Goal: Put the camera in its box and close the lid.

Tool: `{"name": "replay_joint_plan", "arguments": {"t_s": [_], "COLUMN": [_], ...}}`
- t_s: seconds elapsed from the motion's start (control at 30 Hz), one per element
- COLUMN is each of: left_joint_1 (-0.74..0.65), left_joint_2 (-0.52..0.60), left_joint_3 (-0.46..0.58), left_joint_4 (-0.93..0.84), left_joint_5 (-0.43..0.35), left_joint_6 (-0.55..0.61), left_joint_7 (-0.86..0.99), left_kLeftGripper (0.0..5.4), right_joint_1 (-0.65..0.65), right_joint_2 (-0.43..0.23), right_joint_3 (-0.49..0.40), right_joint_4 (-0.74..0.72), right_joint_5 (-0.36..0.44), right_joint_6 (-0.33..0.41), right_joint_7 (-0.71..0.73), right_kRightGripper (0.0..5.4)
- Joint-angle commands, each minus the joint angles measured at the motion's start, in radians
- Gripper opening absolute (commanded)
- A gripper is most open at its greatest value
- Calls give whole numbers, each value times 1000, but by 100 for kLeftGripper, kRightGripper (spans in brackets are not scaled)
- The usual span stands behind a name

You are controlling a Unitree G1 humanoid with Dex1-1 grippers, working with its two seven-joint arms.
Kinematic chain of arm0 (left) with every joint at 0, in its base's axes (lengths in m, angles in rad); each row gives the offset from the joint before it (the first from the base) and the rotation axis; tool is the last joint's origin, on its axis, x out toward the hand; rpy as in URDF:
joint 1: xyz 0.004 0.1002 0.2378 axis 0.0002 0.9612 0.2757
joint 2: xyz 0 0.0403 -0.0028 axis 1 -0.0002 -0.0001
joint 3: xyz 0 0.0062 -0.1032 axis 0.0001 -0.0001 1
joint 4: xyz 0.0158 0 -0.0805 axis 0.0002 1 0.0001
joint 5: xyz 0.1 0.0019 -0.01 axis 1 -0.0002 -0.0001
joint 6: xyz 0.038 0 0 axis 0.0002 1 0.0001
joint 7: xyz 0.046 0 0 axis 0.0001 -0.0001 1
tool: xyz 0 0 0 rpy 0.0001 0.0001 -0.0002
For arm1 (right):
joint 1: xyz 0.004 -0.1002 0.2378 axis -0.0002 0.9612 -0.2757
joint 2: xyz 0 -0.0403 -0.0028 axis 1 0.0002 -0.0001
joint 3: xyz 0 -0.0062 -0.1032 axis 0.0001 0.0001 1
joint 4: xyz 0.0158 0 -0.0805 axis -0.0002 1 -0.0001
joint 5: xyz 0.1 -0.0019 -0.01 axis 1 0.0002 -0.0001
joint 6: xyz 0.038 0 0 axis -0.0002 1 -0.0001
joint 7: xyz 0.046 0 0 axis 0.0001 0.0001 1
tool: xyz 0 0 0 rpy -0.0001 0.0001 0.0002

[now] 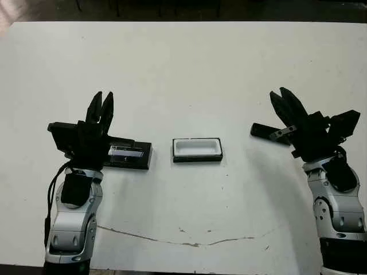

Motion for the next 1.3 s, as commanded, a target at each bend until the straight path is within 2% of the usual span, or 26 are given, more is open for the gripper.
{"name": "replay_joint_plan", "arguments": {"t_s": [0.03,0.27,0.43,0.57,0.73,0.8,0.93,1.03,1.17,1.3], "left_joint_1": [22,0,-2,1,7,9,7,8,7,5], "left_joint_2": [10,12,13,9,8,11,14,16,16,16], "left_joint_3": [1,6,5,9,7,8,11,12,13,13], "left_joint_4": [8,37,44,32,19,21,24,26,28,25], "left_joint_5": [3,3,10,-5,0,1,0,2,-5,-4], "left_joint_6": [-3,-4,-16,-9,1,-8,-9,-11,-4,3], "left_joint_7": [-3,-2,-1,-4,1,-1,-4,-6,-9,-8], "left_kLeftGripper": [3,3,3,3,3,1,0,0,0,0], "right_joint_1": [21,-10,-6,-35,-95,-129,-213,-260,-328,-388], "right_joint_2": [-4,2,-30,-100,-246,-316,-429,-466,-477,-478], "right_joint_3": [3,14,-2,-45,-86,-92,-68,-35,12,68], "right_joint_4": [16,61,41,58,83,136,294,366,493,605], "right_joint_5": [-4,-12,-15,4,15,3,7,11,35,11], "right_joint_6": [-4,-2,17,39,157,166,190,227,254,213], "right_joint_7": [8,5,6,40,107,165,327,427,602,752], "right_kRightGripper": [0,0,0,0,0,0,53,119,209,301]}}
